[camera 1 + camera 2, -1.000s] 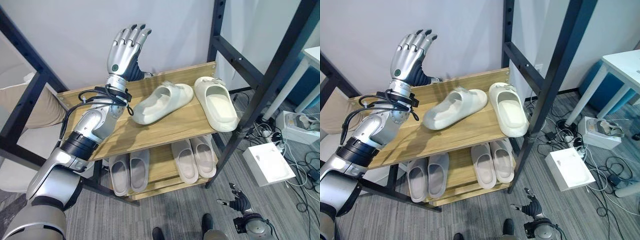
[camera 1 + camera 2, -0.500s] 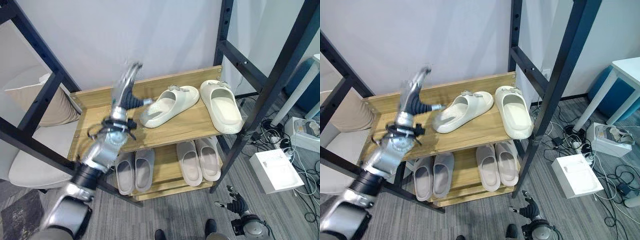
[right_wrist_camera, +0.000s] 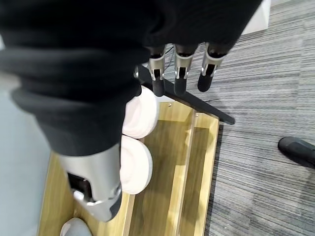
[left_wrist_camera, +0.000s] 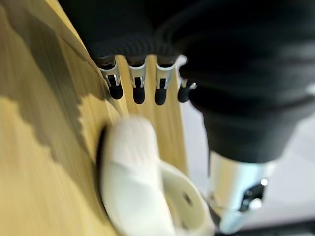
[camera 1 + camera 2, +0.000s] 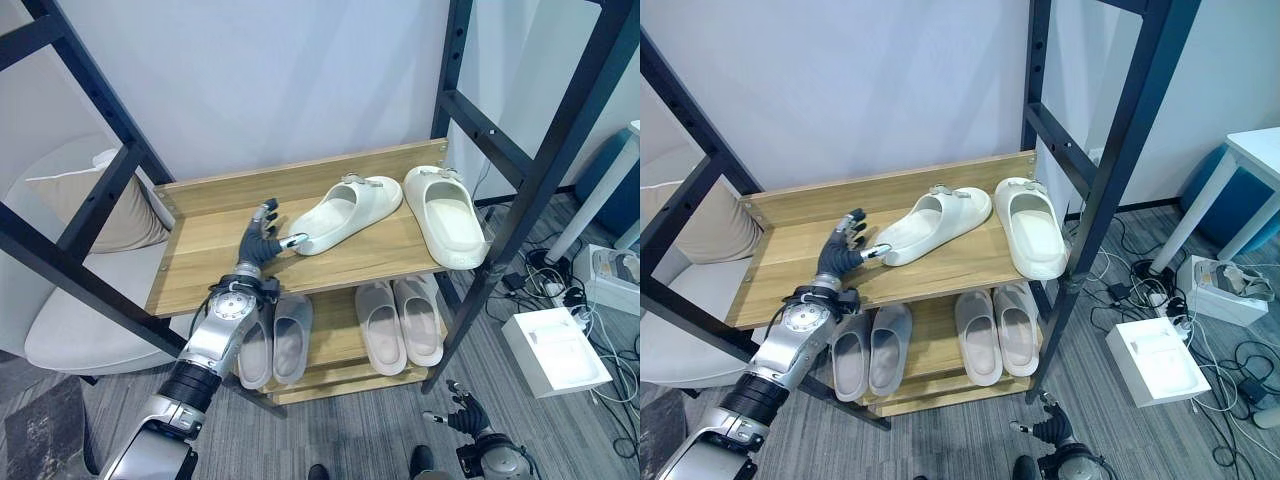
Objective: Arrange the slippers neatly on the shoe rack.
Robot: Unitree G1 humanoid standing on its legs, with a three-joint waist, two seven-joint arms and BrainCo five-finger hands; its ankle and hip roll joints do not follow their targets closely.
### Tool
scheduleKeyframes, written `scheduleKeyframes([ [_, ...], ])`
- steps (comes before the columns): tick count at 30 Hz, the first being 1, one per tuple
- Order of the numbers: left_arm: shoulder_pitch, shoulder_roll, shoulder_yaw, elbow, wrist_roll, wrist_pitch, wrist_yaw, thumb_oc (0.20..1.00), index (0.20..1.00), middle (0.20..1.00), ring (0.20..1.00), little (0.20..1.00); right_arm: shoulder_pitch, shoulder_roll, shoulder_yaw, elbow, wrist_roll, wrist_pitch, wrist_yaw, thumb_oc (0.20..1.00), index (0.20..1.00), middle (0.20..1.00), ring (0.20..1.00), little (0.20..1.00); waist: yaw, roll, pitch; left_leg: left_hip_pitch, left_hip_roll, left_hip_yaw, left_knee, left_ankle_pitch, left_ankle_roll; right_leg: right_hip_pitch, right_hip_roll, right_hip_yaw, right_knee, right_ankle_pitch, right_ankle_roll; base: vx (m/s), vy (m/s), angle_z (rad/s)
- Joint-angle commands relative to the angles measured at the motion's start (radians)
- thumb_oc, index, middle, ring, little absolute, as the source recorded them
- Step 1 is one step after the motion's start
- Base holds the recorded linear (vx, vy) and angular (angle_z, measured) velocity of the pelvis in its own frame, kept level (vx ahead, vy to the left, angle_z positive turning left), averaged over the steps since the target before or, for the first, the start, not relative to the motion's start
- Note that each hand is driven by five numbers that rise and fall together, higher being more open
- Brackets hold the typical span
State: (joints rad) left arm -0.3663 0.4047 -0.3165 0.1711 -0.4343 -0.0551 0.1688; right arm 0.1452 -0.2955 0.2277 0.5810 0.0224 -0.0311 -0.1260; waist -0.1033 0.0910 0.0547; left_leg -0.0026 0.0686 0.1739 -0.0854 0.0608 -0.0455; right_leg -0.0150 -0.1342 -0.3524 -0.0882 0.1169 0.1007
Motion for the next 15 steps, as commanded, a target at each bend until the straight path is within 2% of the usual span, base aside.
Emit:
scheduleKeyframes([
  [1, -0.056, 0.026, -0.027, -0.082, -0.087, -0.046, -0.066, 1.000, 1.000, 1.000, 1.000, 1.000, -0.045, 0.009, 0.011, -0.050, 0.022, -0.005, 0.013, 1.000, 1.000, 1.000, 1.000, 1.000, 0.016, -0.034, 0.025, 0.054, -0.054, -0.021, -0.002, -0.057, -0.007, 0.049, 0.024, -0.015, 0.001, -0.077, 0.050, 0.00, 0.000, 0.00],
  [3, -0.055, 0.026, -0.027, -0.083, -0.087, -0.045, -0.066, 1.000, 1.000, 1.000, 1.000, 1.000, -0.044, 0.009, 0.011, -0.050, 0.022, -0.005, 0.014, 1.000, 1.000, 1.000, 1.000, 1.000, 0.016, -0.034, 0.024, 0.054, -0.054, -0.021, -0.002, -0.057, -0.007, 0.049, 0.024, -0.015, 0.001, -0.077, 0.050, 0.00, 0.000, 0.00],
  [5, -0.030, 0.039, -0.073, -0.181, -0.122, -0.023, -0.115, 1.000, 1.000, 1.000, 1.000, 1.000, -0.030, 0.004, 0.011, -0.078, 0.016, 0.001, 0.022, 1.000, 1.000, 1.000, 1.000, 1.000, 0.019, -0.032, 0.026, 0.052, -0.056, -0.026, -0.002, -0.056, -0.005, 0.048, 0.024, -0.019, 0.001, -0.078, 0.051, 0.00, 0.000, 0.00],
  [9, -0.020, 0.040, -0.125, -0.246, -0.124, 0.000, -0.152, 1.000, 1.000, 1.000, 1.000, 1.000, -0.021, -0.001, 0.016, -0.104, 0.009, 0.004, 0.029, 1.000, 1.000, 1.000, 1.000, 1.000, 0.021, -0.031, 0.029, 0.052, -0.057, -0.032, -0.002, -0.055, -0.004, 0.049, 0.023, -0.020, 0.001, -0.080, 0.050, 0.00, 0.006, 0.03],
  [15, -0.070, -0.057, -0.179, -0.158, -0.108, -0.002, -0.115, 1.000, 1.000, 1.000, 1.000, 1.000, -0.046, 0.004, 0.037, -0.098, 0.018, 0.005, 0.022, 1.000, 1.000, 1.000, 1.000, 1.000, 0.018, -0.037, 0.031, 0.052, -0.059, -0.042, -0.002, -0.053, -0.002, 0.055, 0.021, -0.027, 0.001, -0.083, 0.047, 0.00, 0.007, 0.08],
])
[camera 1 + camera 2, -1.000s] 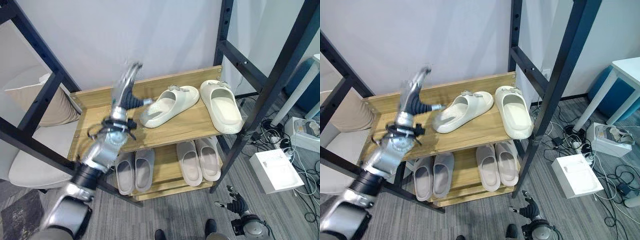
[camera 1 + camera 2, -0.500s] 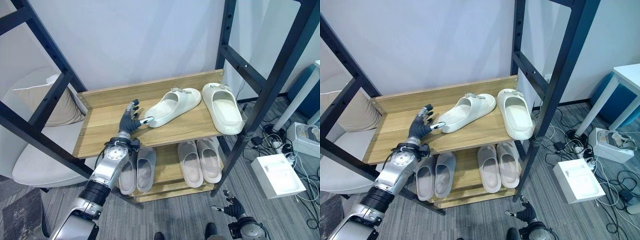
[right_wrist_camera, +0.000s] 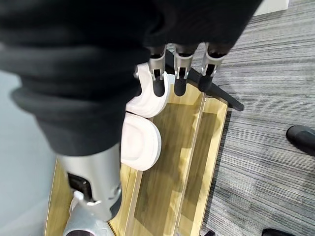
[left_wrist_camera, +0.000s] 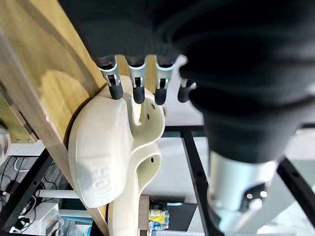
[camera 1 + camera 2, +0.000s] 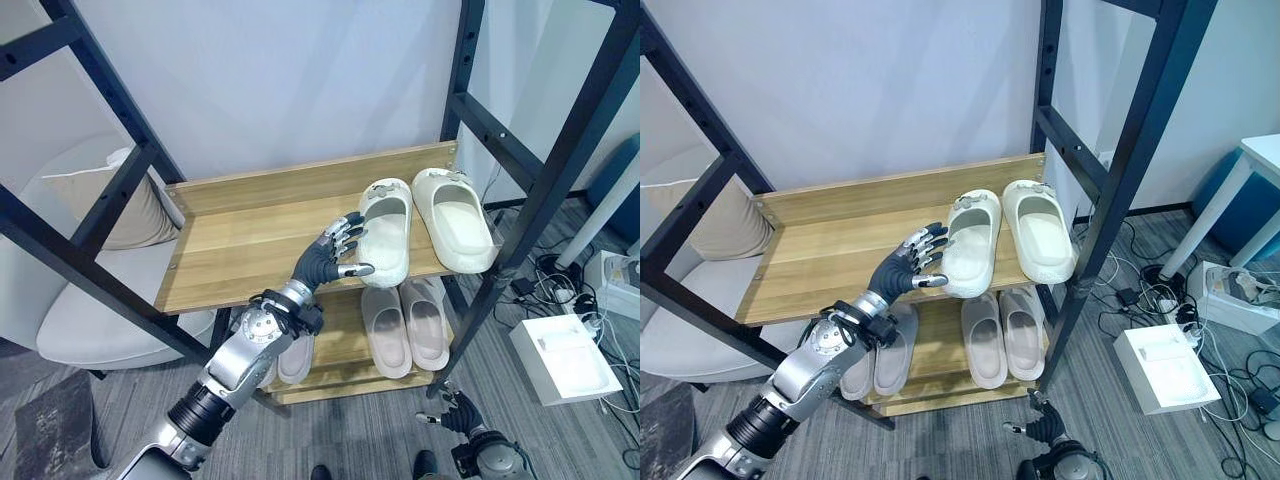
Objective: Arrange the slippers neatly on the shoe rack.
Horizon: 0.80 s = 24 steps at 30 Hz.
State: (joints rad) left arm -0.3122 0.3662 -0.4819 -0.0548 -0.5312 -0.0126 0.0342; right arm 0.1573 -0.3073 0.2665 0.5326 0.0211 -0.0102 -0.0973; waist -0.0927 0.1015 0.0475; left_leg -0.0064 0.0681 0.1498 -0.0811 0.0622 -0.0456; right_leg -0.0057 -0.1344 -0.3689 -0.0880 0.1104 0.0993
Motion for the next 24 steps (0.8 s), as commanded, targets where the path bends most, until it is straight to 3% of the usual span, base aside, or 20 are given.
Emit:
scheduleKeyframes([
  [1, -0.135, -0.030, -0.021, 0.080, -0.010, -0.046, 0.027, 1.000, 1.000, 1.000, 1.000, 1.000, -0.063, 0.017, 0.000, -0.049, 0.022, -0.015, -0.012, 1.000, 1.000, 1.000, 1.000, 1.000, 0.006, -0.048, 0.038, 0.056, -0.059, -0.018, -0.006, -0.054, -0.001, 0.046, 0.021, -0.011, 0.001, -0.076, 0.049, 0.00, 0.013, 0.10],
  [15, -0.281, -0.171, -0.056, 0.294, 0.022, -0.073, 0.143, 1.000, 1.000, 1.000, 1.000, 1.000, -0.110, 0.024, 0.024, -0.005, 0.056, -0.017, -0.056, 1.000, 1.000, 1.000, 1.000, 1.000, -0.025, -0.057, 0.040, 0.057, -0.058, 0.001, -0.006, -0.060, 0.002, 0.039, 0.018, 0.003, 0.001, -0.073, 0.053, 0.00, 0.003, 0.01],
  [24, -0.298, -0.152, -0.027, 0.270, 0.031, -0.088, 0.164, 1.000, 1.000, 1.000, 1.000, 1.000, -0.105, 0.028, 0.025, 0.012, 0.060, -0.022, -0.062, 1.000, 1.000, 1.000, 1.000, 1.000, -0.027, -0.054, 0.037, 0.061, -0.058, 0.007, -0.006, -0.063, 0.001, 0.040, 0.018, 0.004, 0.001, -0.073, 0.055, 0.01, -0.005, -0.05],
])
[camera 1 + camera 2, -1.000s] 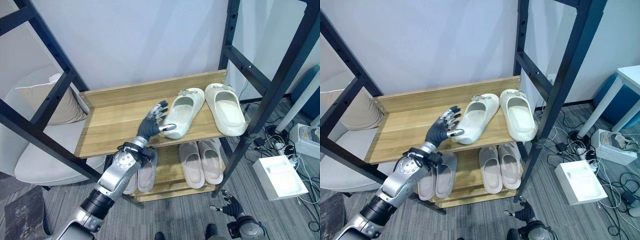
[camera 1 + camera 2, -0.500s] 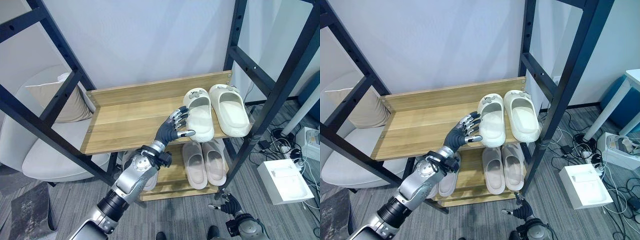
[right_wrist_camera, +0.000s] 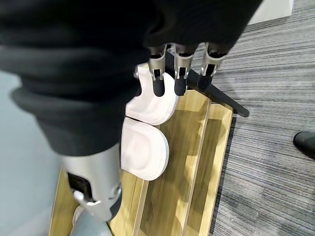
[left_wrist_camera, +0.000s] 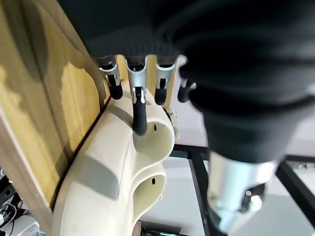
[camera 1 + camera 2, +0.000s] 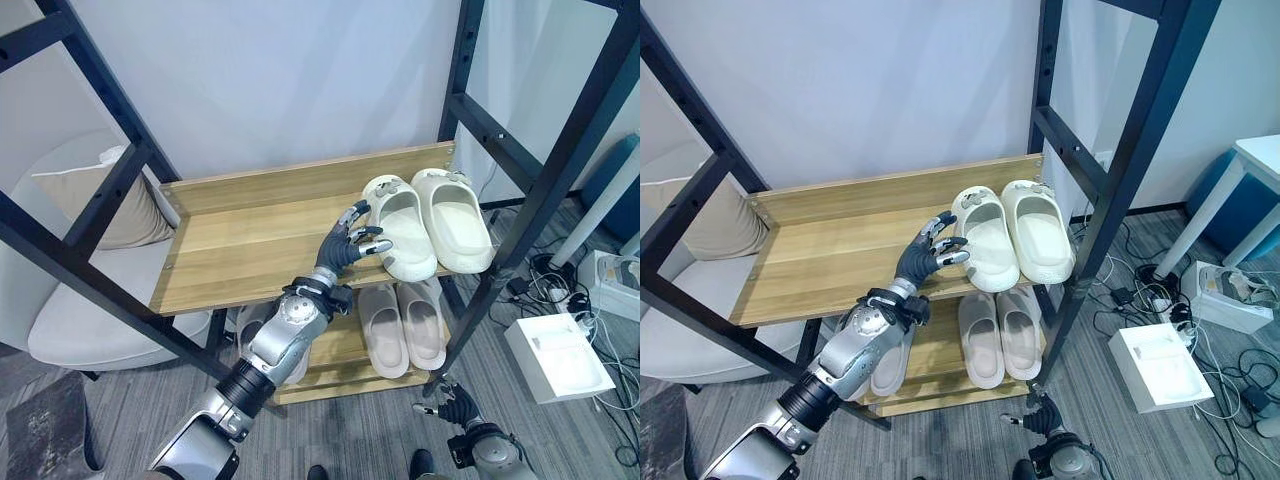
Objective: Arrange the slippers neatly on the shoe rack.
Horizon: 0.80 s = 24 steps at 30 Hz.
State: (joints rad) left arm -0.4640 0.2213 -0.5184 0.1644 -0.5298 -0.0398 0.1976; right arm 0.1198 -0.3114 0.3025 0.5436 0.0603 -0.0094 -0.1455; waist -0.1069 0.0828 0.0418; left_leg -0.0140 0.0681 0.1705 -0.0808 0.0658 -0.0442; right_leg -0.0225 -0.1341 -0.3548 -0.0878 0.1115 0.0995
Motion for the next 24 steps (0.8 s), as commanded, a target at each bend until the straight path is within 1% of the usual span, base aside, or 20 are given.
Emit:
scheduleKeyframes([
  [1, -0.134, 0.007, 0.022, 0.029, 0.043, -0.064, 0.001, 1.000, 1.000, 1.000, 1.000, 1.000, -0.063, 0.033, -0.016, 0.001, 0.019, -0.025, -0.012, 1.000, 1.000, 1.000, 1.000, 1.000, -0.010, -0.035, 0.041, 0.069, -0.058, -0.015, -0.006, -0.066, -0.001, 0.058, 0.017, -0.012, 0.001, -0.075, 0.054, 0.00, 0.000, 0.00],
  [2, -0.125, 0.015, 0.031, 0.012, 0.047, -0.067, 0.002, 1.000, 1.000, 1.000, 1.000, 1.000, -0.061, 0.035, -0.020, 0.001, 0.017, -0.025, -0.013, 1.000, 1.000, 1.000, 1.000, 1.000, -0.007, -0.034, 0.041, 0.069, -0.057, -0.016, -0.006, -0.066, -0.002, 0.059, 0.017, -0.014, 0.001, -0.075, 0.054, 0.00, 0.000, 0.00],
  [4, -0.077, 0.053, 0.085, -0.038, 0.071, -0.083, 0.016, 1.000, 1.000, 1.000, 1.000, 1.000, -0.053, 0.041, -0.031, 0.003, 0.016, -0.029, -0.017, 1.000, 1.000, 1.000, 1.000, 1.000, 0.006, -0.036, 0.040, 0.070, -0.057, -0.021, -0.006, -0.063, -0.004, 0.062, 0.017, -0.020, 0.001, -0.078, 0.052, 0.00, 0.000, 0.00],
  [6, -0.029, 0.074, 0.139, -0.080, 0.068, -0.099, 0.031, 1.000, 1.000, 1.000, 1.000, 1.000, -0.051, 0.042, -0.041, 0.007, 0.021, -0.033, -0.021, 1.000, 1.000, 1.000, 1.000, 1.000, 0.016, -0.039, 0.039, 0.070, -0.057, -0.028, -0.006, -0.061, -0.006, 0.066, 0.017, -0.028, 0.001, -0.080, 0.050, -0.01, -0.018, 0.01],
  [7, 0.007, 0.105, 0.206, -0.124, 0.057, -0.131, 0.048, 1.000, 1.000, 1.000, 1.000, 1.000, -0.053, 0.041, -0.050, 0.020, 0.028, -0.040, -0.022, 1.000, 1.000, 1.000, 1.000, 1.000, 0.031, -0.044, 0.037, 0.068, -0.055, -0.036, -0.006, -0.059, -0.009, 0.068, 0.017, -0.035, 0.001, -0.080, 0.048, -0.01, -0.035, 0.06],
  [8, 0.030, 0.117, 0.230, -0.156, 0.032, -0.144, 0.044, 1.000, 1.000, 1.000, 1.000, 1.000, -0.054, 0.040, -0.053, 0.026, 0.031, -0.042, -0.021, 1.000, 1.000, 1.000, 1.000, 1.000, 0.035, -0.045, 0.036, 0.068, -0.055, -0.040, -0.006, -0.058, -0.010, 0.069, 0.017, -0.039, 0.001, -0.081, 0.047, -0.01, -0.030, 0.12],
  [9, 0.046, 0.138, 0.249, -0.200, 0.022, -0.152, 0.032, 1.000, 1.000, 1.000, 1.000, 1.000, -0.054, 0.041, -0.052, 0.035, 0.034, -0.045, -0.020, 1.000, 1.000, 1.000, 1.000, 1.000, 0.039, -0.046, 0.035, 0.067, -0.055, -0.043, -0.006, -0.058, -0.011, 0.070, 0.016, -0.041, 0.001, -0.081, 0.047, 0.00, -0.008, 0.19],
  [10, 0.049, 0.139, 0.251, -0.203, 0.022, -0.151, 0.031, 1.000, 1.000, 1.000, 1.000, 1.000, -0.054, 0.042, -0.051, 0.035, 0.034, -0.046, -0.020, 1.000, 1.000, 1.000, 1.000, 1.000, 0.038, -0.047, 0.034, 0.067, -0.055, -0.044, -0.006, -0.057, -0.011, 0.070, 0.016, -0.041, 0.001, -0.081, 0.047, -0.01, -0.005, 0.23],
  [11, 0.065, 0.165, 0.286, -0.272, -0.001, -0.165, 0.012, 1.000, 1.000, 1.000, 1.000, 1.000, -0.057, 0.045, -0.052, 0.050, 0.039, -0.049, -0.014, 1.000, 1.000, 1.000, 1.000, 1.000, 0.046, -0.049, 0.033, 0.066, -0.055, -0.047, -0.006, -0.057, -0.012, 0.071, 0.016, -0.044, 0.001, -0.081, 0.046, -0.01, -0.002, 0.19],
  [13, 0.088, 0.169, 0.306, -0.351, -0.062, -0.191, -0.012, 1.000, 1.000, 1.000, 1.000, 1.000, -0.060, 0.056, -0.049, 0.078, 0.049, -0.051, -0.005, 1.000, 1.000, 1.000, 1.000, 1.000, 0.056, -0.051, 0.031, 0.065, -0.056, -0.054, -0.006, -0.057, -0.012, 0.073, 0.014, -0.049, 0.001, -0.080, 0.046, 0.00, 0.000, 0.11],
  [14, 0.088, 0.186, 0.326, -0.430, -0.096, -0.205, -0.055, 1.000, 1.000, 1.000, 1.000, 1.000, -0.057, 0.055, -0.048, 0.096, 0.050, -0.055, 0.006, 1.000, 1.000, 1.000, 1.000, 1.000, 0.065, -0.053, 0.033, 0.070, -0.055, -0.058, -0.006, -0.061, -0.014, 0.079, 0.016, -0.050, 0.001, -0.082, 0.047, 0.00, 0.002, 0.19],
  [15, 0.097, 0.184, 0.321, -0.458, -0.097, -0.212, -0.057, 1.000, 1.000, 1.000, 1.000, 1.000, -0.057, 0.058, -0.049, 0.105, 0.052, -0.056, 0.008, 1.000, 1.000, 1.000, 1.000, 1.000, 0.068, -0.056, 0.030, 0.065, -0.057, -0.061, -0.006, -0.058, -0.013, 0.076, 0.013, -0.053, 0.001, -0.080, 0.047, -0.01, 0.002, 0.20],
  [16, 0.104, 0.183, 0.316, -0.508, -0.118, -0.214, -0.084, 1.000, 1.000, 1.000, 1.000, 1.000, -0.058, 0.059, -0.047, 0.119, 0.050, -0.054, 0.013, 1.000, 1.000, 1.000, 1.000, 1.000, 0.072, -0.058, 0.028, 0.064, -0.058, -0.064, -0.006, -0.059, -0.013, 0.077, 0.013, -0.056, 0.001, -0.080, 0.047, -0.02, 0.006, 0.15],
  [17, 0.117, 0.186, 0.293, -0.580, -0.150, -0.217, -0.137, 1.000, 1.000, 1.000, 1.000, 1.000, -0.064, 0.059, -0.045, 0.136, 0.051, -0.055, 0.019, 1.000, 1.000, 1.000, 1.000, 1.000, 0.081, -0.061, 0.026, 0.063, -0.059, -0.070, -0.006, -0.060, -0.012, 0.079, 0.012, -0.061, 0.001, -0.080, 0.047, -0.01, 0.005, 0.09],
  [19, 0.124, 0.202, 0.254, -0.638, -0.177, -0.209, -0.193, 1.000, 1.000, 1.000, 1.000, 1.000, -0.079, 0.062, -0.037, 0.151, 0.047, -0.058, 0.026, 1.000, 1.000, 1.000, 1.000, 1.000, 0.089, -0.063, 0.024, 0.061, -0.060, -0.076, -0.006, -0.061, -0.012, 0.080, 0.011, -0.066, 0.001, -0.080, 0.047, -0.01, 0.008, 0.06],
  [20, 0.125, 0.203, 0.254, -0.639, -0.178, -0.209, -0.193, 1.000, 1.000, 1.000, 1.000, 1.000, -0.079, 0.063, -0.037, 0.152, 0.047, -0.058, 0.026, 1.000, 1.000, 1.000, 1.000, 1.000, 0.089, -0.063, 0.023, 0.061, -0.060, -0.076, -0.006, -0.061, -0.012, 0.080, 0.011, -0.066, 0.001, -0.080, 0.047, -0.01, 0.015, 0.05],
  [21, 0.142, 0.248, 0.209, -0.721, -0.175, -0.182, -0.254, 1.000, 1.000, 1.000, 1.000, 1.000, -0.095, 0.069, -0.032, 0.165, 0.037, -0.062, 0.029, 1.000, 1.000, 1.000, 1.000, 1.000, 0.102, -0.063, 0.023, 0.060, -0.062, -0.083, -0.006, -0.061, -0.010, 0.081, 0.011, -0.071, 0.001, -0.080, 0.047, -0.01, 0.014, 0.06],
  [22, 0.159, 0.264, 0.173, -0.751, -0.186, -0.165, -0.288, 1.000, 1.000, 1.000, 1.000, 1.000, -0.107, 0.074, -0.026, 0.177, 0.029, -0.065, 0.029, 1.000, 1.000, 1.000, 1.000, 1.000, 0.108, -0.064, 0.023, 0.059, -0.063, -0.088, -0.006, -0.061, -0.009, 0.082, 0.010, -0.073, 0.001, -0.079, 0.046, -0.01, 0.018, 0.08],
  [24, 0.162, 0.277, 0.158, -0.772, -0.182, -0.157, -0.306, 1.000, 1.000, 1.000, 1.000, 1.000, -0.115, 0.082, -0.023, 0.184, 0.024, -0.068, 0.026, 1.000, 1.000, 1.000, 1.000, 1.000, 0.112, -0.065, 0.023, 0.059, -0.064, -0.090, -0.006, -0.061, -0.008, 0.082, 0.010, -0.075, 0.001, -0.080, 0.046, -0.01, 0.007, 0.16],
])
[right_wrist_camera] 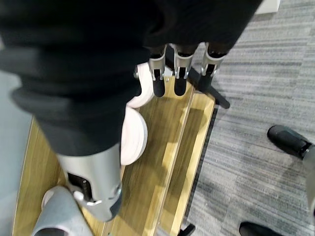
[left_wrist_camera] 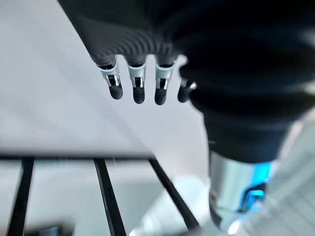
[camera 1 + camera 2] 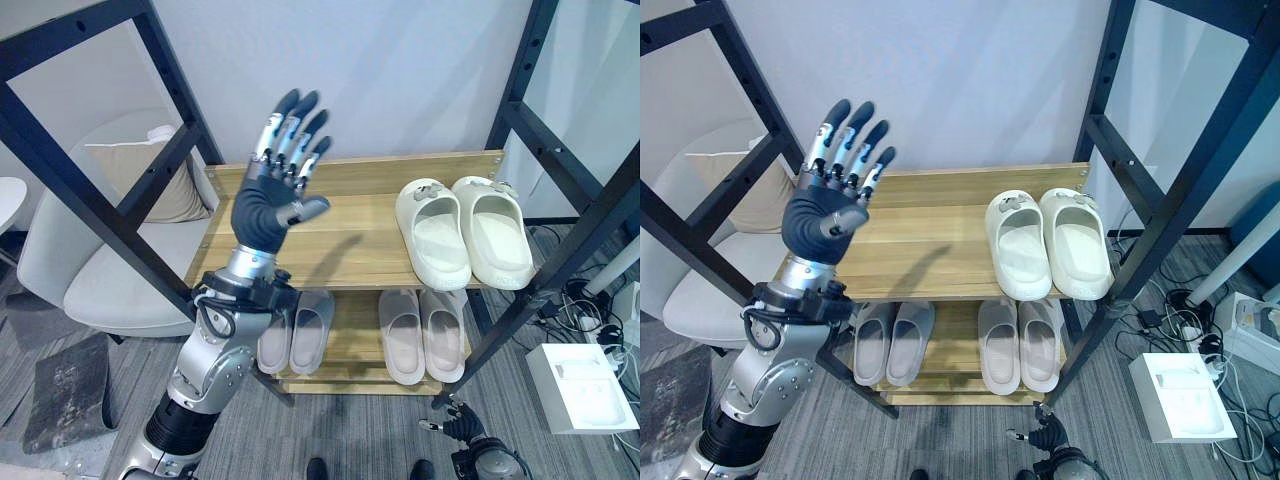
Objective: Arrange the slippers neatly on the shoe rack.
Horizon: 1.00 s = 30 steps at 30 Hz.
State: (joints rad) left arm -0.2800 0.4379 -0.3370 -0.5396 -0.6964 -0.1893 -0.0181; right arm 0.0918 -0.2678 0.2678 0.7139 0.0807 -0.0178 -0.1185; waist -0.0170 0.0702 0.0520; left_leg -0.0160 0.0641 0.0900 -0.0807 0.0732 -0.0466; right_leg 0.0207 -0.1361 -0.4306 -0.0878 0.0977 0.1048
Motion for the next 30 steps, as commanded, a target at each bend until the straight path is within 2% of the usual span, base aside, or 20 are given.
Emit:
scheduleKeyframes([
  [1, -0.009, 0.062, -0.066, -0.065, -0.025, 0.008, -0.117, 1.000, 1.000, 1.000, 1.000, 1.000, -0.097, 0.042, 0.019, 0.021, -0.006, -0.063, 0.000, 1.000, 1.000, 1.000, 1.000, 1.000, 0.027, -0.053, 0.014, 0.060, -0.060, -0.013, -0.007, -0.068, -0.005, 0.040, 0.012, -0.001, 0.001, -0.068, 0.040, 0.00, 0.012, 0.17],
  [3, 0.024, 0.068, -0.169, -0.002, -0.010, 0.061, -0.167, 1.000, 1.000, 1.000, 1.000, 1.000, -0.110, 0.048, 0.041, 0.025, -0.030, -0.067, 0.000, 1.000, 1.000, 1.000, 1.000, 1.000, 0.030, -0.052, 0.023, 0.064, -0.058, -0.015, -0.005, -0.071, -0.003, 0.044, 0.016, 0.001, 0.001, -0.071, 0.039, 0.00, 0.007, 0.08],
  [4, -0.001, 0.134, -0.174, 0.016, 0.139, 0.056, -0.187, 1.000, 1.000, 1.000, 1.000, 1.000, -0.108, 0.052, 0.048, 0.017, -0.038, -0.074, 0.007, 1.000, 1.000, 1.000, 1.000, 1.000, 0.029, -0.053, 0.023, 0.060, -0.059, -0.017, -0.005, -0.067, -0.002, 0.040, 0.016, 0.000, 0.001, -0.070, 0.039, 0.00, 0.000, 0.00],
  [5, -0.006, 0.163, -0.216, 0.025, 0.165, 0.070, -0.225, 1.000, 1.000, 1.000, 1.000, 1.000, -0.110, 0.040, 0.056, 0.004, -0.046, -0.073, 0.012, 1.000, 1.000, 1.000, 1.000, 1.000, 0.024, -0.052, 0.023, 0.060, -0.059, -0.016, -0.005, -0.068, -0.002, 0.040, 0.016, 0.002, 0.001, -0.069, 0.041, -0.03, 0.044, -0.01],
  [6, 0.039, 0.173, -0.236, 0.117, 0.199, 0.081, -0.229, 1.000, 1.000, 1.000, 1.000, 1.000, -0.099, 0.033, 0.066, -0.023, -0.058, -0.078, 0.022, 1.000, 1.000, 1.000, 1.000, 1.000, 0.021, -0.051, 0.027, 0.060, -0.060, -0.015, -0.005, -0.067, -0.001, 0.040, 0.018, 0.004, 0.001, -0.069, 0.041, -0.01, 0.035, -0.01],
  [10, 0.193, 0.151, -0.273, 0.366, 0.356, 0.103, -0.237, 1.000, 1.000, 1.000, 1.000, 1.000, -0.094, 0.024, 0.087, -0.074, -0.070, -0.075, 0.036, 1.000, 1.000, 1.000, 1.000, 1.000, 0.014, -0.053, 0.036, 0.065, -0.055, -0.006, -0.002, -0.072, 0.001, 0.040, 0.022, 0.016, 0.001, -0.070, 0.039, -0.01, 0.008, 0.00],
  [11, 0.222, 0.150, -0.261, 0.424, 0.430, 0.102, -0.223, 1.000, 1.000, 1.000, 1.000, 1.000, -0.088, 0.017, 0.084, -0.091, -0.067, -0.074, 0.039, 1.000, 1.000, 1.000, 1.000, 1.000, 0.012, -0.056, 0.035, 0.061, -0.057, -0.005, -0.003, -0.067, 0.003, 0.035, 0.021, 0.017, 0.001, -0.067, 0.039, 0.00, 0.000, 0.00],
  [13, 0.301, 0.093, -0.249, 0.576, 0.466, 0.109, -0.200, 1.000, 1.000, 1.000, 1.000, 1.000, -0.067, 0.000, 0.092, -0.142, -0.062, -0.068, 0.048, 1.000, 1.000, 1.000, 1.000, 1.000, 0.008, -0.058, 0.038, 0.068, -0.055, 0.001, -0.001, -0.073, 0.003, 0.039, 0.023, 0.025, 0.001, -0.069, 0.039, -0.01, 0.012, -0.05],
  [14, 0.344, 0.039, -0.206, 0.687, 0.454, 0.115, -0.156, 1.000, 1.000, 1.000, 1.000, 1.000, -0.038, 0.010, 0.078, -0.095, -0.059, -0.050, 0.047, 1.000, 1.000, 1.000, 1.000, 1.000, 0.008, -0.062, 0.039, 0.069, -0.056, 0.002, -0.002, -0.072, 0.003, 0.040, 0.023, 0.024, 0.001, -0.068, 0.039, -0.01, 0.002, -0.06],
  [15, 0.343, 0.036, -0.206, 0.691, 0.456, 0.111, -0.156, 1.000, 1.000, 1.000, 1.000, 1.000, -0.039, 0.009, 0.079, -0.094, -0.058, -0.051, 0.046, 1.000, 1.000, 1.000, 1.000, 1.000, 0.006, -0.062, 0.037, 0.065, -0.057, 0.001, -0.003, -0.068, 0.004, 0.036, 0.021, 0.022, 0.001, -0.066, 0.039, -0.02, -0.005, -0.07],
  [16, 0.387, -0.021, -0.168, 0.795, 0.422, 0.107, -0.114, 1.000, 1.000, 1.000, 1.000, 1.000, 0.018, -0.041, 0.059, -0.154, -0.009, -0.070, 0.081, 1.000, 1.000, 1.000, 1.000, 1.000, 0.004, -0.066, 0.037, 0.065, -0.057, 0.001, -0.003, -0.065, 0.005, 0.036, 0.021, 0.023, 0.001, -0.064, 0.039, 0.00, 0.000, 0.00],
  [17, 0.402, -0.059, -0.161, 0.849, 0.371, 0.103, -0.107, 1.000, 1.000, 1.000, 1.000, 1.000, 0.043, -0.045, 0.034, -0.145, 0.068, -0.081, 0.090, 1.000, 1.000, 1.000, 1.000, 1.000, 0.001, -0.069, 0.037, 0.064, -0.056, 0.000, -0.003, -0.064, 0.004, 0.035, 0.021, 0.021, 0.001, -0.063, 0.040, -0.02, -0.023, 0.06],
  [19, 0.424, -0.107, -0.086, 0.940, 0.272, 0.108, -0.050, 1.000, 1.000, 1.000, 1.000, 1.000, 0.064, -0.062, 0.008, -0.179, 0.090, -0.076, 0.080, 1.000, 1.000, 1.000, 1.000, 1.000, 0.002, -0.077, 0.038, 0.058, -0.057, -0.006, -0.004, -0.058, 0.004, 0.030, 0.022, 0.019, 0.001, -0.060, 0.040, -0.02, -0.025, 0.10],
  [25, 0.408, -0.162, 0.018, 1.064, 0.222, 0.083, 0.048, 1.000, 1.000, 1.000, 1.000, 1.000, 0.061, -0.059, -0.005, -0.174, 0.084, -0.087, 0.056, 1.000, 1.000, 1.000, 1.000, 1.000, 0.012, -0.087, 0.036, 0.054, -0.057, -0.017, -0.004, -0.055, 0.003, 0.033, 0.019, 0.004, 0.001, -0.059, 0.040, 0.00, 0.000, 0.00],
  [30, 0.397, -0.161, 0.083, 1.032, 0.233, 0.062, 0.100, 1.000, 1.000, 1.000, 1.000, 1.000, 0.029, -0.061, -0.001, -0.193, 0.049, -0.087, 0.030, 1.000, 1.000, 1.000, 1.000, 1.000, 0.015, -0.089, 0.033, 0.057, -0.058, -0.014, -0.004, -0.057, 0.003, 0.035, 0.017, 0.004, 0.001, -0.061, 0.039, 0.00, 0.000, 0.00],
])
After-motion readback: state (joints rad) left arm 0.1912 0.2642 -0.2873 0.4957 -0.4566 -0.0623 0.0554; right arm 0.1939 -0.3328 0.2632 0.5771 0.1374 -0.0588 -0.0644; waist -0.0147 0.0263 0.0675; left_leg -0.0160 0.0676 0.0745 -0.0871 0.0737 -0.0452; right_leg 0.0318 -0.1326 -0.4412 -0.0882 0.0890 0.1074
